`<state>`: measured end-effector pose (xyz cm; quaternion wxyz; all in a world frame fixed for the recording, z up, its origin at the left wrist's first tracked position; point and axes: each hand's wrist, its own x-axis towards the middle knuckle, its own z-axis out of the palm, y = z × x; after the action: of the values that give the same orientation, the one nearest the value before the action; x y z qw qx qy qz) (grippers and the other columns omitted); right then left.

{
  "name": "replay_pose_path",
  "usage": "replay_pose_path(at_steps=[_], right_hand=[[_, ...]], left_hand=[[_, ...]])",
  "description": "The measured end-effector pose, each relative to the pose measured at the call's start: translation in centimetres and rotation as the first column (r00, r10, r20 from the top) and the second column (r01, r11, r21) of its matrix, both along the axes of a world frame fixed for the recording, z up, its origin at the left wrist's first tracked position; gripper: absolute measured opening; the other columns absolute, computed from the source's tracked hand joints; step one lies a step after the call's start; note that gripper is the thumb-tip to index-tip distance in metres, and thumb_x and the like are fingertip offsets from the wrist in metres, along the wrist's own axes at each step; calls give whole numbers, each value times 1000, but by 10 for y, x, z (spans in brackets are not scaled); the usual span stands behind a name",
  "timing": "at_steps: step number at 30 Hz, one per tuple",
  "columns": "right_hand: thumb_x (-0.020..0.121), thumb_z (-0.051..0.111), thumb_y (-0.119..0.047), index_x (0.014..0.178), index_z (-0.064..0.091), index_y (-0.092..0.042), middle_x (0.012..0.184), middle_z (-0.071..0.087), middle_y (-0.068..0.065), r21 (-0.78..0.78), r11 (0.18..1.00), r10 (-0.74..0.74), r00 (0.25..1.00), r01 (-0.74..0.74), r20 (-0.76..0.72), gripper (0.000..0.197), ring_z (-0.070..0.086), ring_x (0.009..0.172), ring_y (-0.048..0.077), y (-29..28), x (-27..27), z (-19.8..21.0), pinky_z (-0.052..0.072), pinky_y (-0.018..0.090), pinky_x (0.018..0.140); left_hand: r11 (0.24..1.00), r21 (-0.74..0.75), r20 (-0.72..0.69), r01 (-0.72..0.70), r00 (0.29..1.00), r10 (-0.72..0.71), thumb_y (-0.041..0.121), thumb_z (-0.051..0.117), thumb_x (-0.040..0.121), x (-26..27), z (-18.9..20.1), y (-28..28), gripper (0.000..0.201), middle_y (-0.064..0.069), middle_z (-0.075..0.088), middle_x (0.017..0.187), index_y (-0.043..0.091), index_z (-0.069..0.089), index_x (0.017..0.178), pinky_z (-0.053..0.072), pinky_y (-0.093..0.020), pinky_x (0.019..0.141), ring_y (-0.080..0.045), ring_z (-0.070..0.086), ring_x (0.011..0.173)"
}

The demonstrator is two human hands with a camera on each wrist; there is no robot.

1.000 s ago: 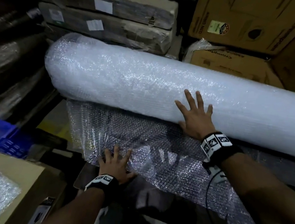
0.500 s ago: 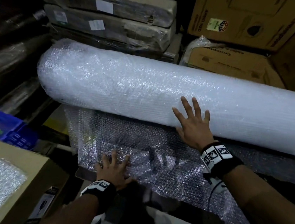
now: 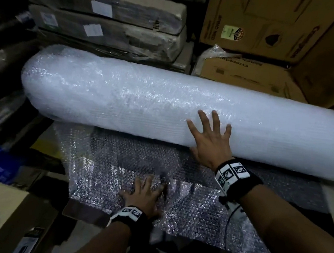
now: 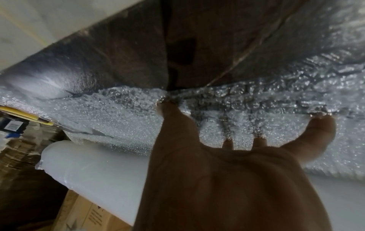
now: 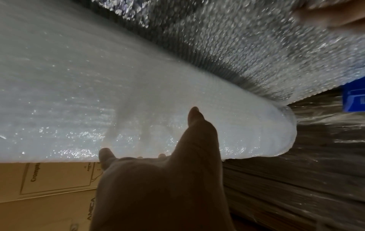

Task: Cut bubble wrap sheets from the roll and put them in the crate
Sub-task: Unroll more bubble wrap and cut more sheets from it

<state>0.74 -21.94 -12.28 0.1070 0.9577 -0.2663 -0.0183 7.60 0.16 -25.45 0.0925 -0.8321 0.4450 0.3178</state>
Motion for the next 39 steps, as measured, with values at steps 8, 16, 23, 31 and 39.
replay_pose_path(at_steps=[8, 16, 23, 31, 39], right_hand=[[87, 64, -59, 157, -9, -37, 164, -27, 2, 20, 996, -85, 996, 86, -20, 103, -14, 150, 41, -37, 44, 19, 21, 79, 106], [88, 66, -53, 157, -7, -36, 166, -17, 4, 66, 981, -179, 983, 181, -33, 102, -6, 151, 41, -72, 93, 41, 21, 79, 104], [86, 68, -55, 156, -3, -39, 166, -8, 6, 103, 974, -201, 979, 202, -16, 101, -3, 150, 39, -92, 101, 50, 23, 77, 104], [87, 67, -53, 157, 2, -34, 166, -5, 9, 63, 986, -156, 985, 151, 70, 97, -2, 151, 40, -72, 76, 35, 21, 77, 106], [86, 70, -48, 155, 14, -27, 165, 1, 13, 20, 995, -95, 990, 93, 100, 91, 1, 151, 40, -60, 58, 28, 23, 72, 109]], left_hand=[[1000, -29, -16, 5, 1000, -6, 55, 59, 93, -1, -1, 2, 92, -4, -28, 162, 52, -13, 150, 10, -86, 100, -48, -21, 146], [999, -25, -28, 21, 999, -21, 62, 61, 88, -1, 7, 2, 98, -5, -28, 162, 51, -14, 151, 7, -87, 99, -48, -22, 146], [998, -64, -15, 3, 1000, -4, 67, 62, 83, 0, -2, 3, 101, -4, -29, 162, 53, -13, 149, 5, -86, 98, -47, -20, 147], [994, -105, 13, 10, 1000, -9, 67, 61, 84, -1, -8, 6, 102, -4, -30, 161, 53, -17, 148, 3, -88, 97, -48, -18, 147], [976, -171, 108, 137, 987, -120, 66, 43, 95, -4, 0, 10, 85, -8, -28, 162, 44, -16, 152, -7, -78, 107, -43, -21, 148]])
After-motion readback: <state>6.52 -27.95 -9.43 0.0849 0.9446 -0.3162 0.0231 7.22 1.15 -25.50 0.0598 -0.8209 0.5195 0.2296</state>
